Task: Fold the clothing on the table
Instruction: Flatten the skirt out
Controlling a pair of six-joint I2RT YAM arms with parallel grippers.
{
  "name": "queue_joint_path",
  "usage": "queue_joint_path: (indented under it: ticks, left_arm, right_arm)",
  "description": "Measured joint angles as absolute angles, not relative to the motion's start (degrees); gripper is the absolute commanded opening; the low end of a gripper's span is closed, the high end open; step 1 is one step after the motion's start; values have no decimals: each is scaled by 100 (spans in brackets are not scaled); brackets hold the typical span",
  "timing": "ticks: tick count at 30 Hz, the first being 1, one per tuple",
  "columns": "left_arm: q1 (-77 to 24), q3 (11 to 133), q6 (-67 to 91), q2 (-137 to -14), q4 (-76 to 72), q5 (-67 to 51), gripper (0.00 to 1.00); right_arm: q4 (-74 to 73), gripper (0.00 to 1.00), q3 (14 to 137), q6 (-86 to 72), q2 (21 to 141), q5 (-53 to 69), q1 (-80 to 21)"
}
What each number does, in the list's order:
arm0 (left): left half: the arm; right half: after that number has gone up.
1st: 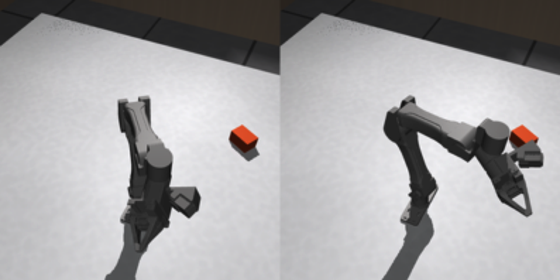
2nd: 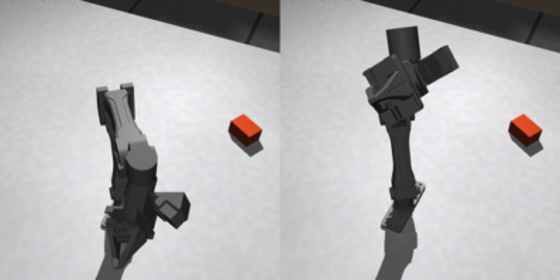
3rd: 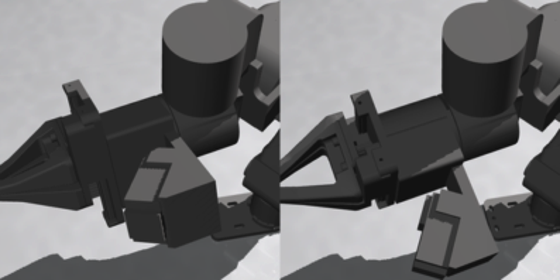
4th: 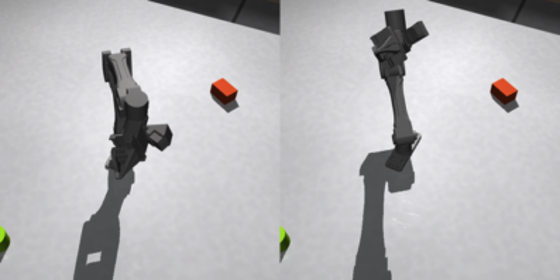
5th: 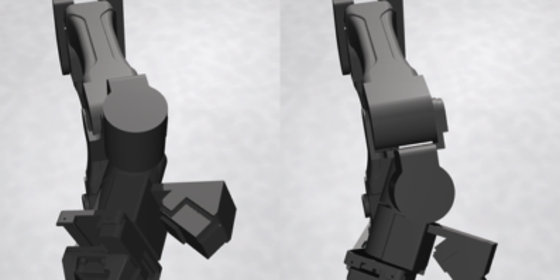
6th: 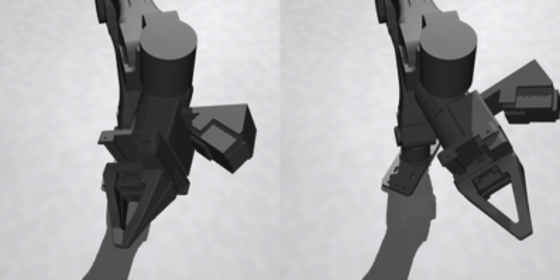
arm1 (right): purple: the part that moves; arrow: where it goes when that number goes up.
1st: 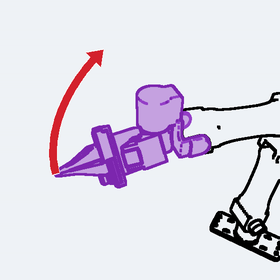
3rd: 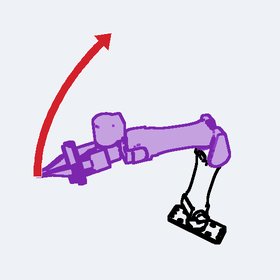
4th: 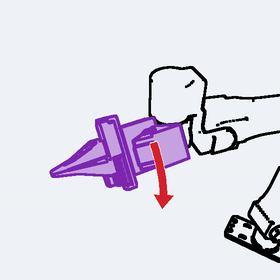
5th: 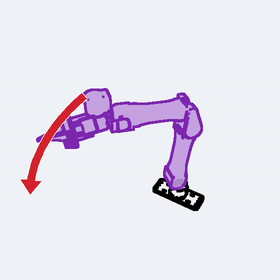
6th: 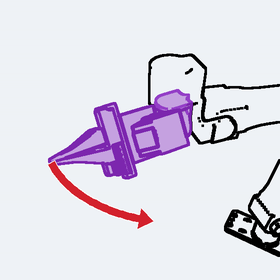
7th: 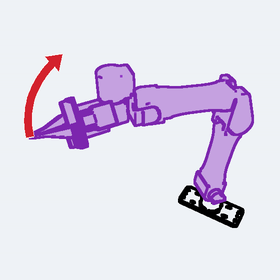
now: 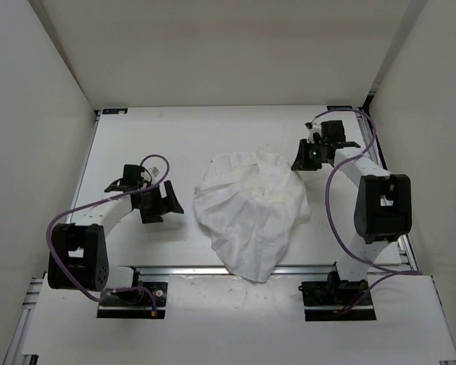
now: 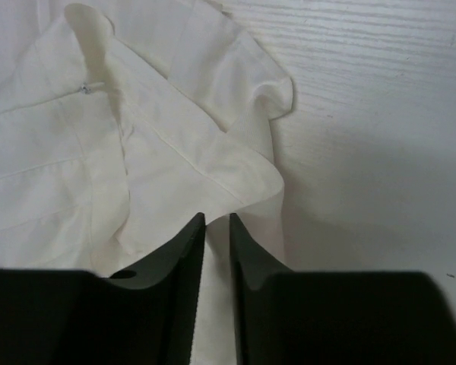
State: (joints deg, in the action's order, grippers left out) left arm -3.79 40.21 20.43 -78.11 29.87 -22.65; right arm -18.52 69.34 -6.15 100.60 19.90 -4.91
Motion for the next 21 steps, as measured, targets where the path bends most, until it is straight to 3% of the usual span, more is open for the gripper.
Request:
queue_joint_path:
  ticks: [4, 7, 9, 21]
  left_arm:
    - [-357, 3968, 2069, -7789, 2995, -2314, 99]
    - [-346, 3968, 2102, -7784, 2971, -2338, 99]
    - [-346, 3968, 2108, -7778, 2954, -2342, 98]
    - [-469, 3883, 2344, -7778, 2801, -2359, 98]
  right_arm:
    - [-2058, 23, 6954, -412, 10160, 1964, -532]
    - [-2180, 43, 6954, -320, 10162, 1949, -582]
    - [-2241, 47, 6954, -242, 10162, 1964, -613]
    - [-2388, 46, 6897, -64, 9758, 2206, -408]
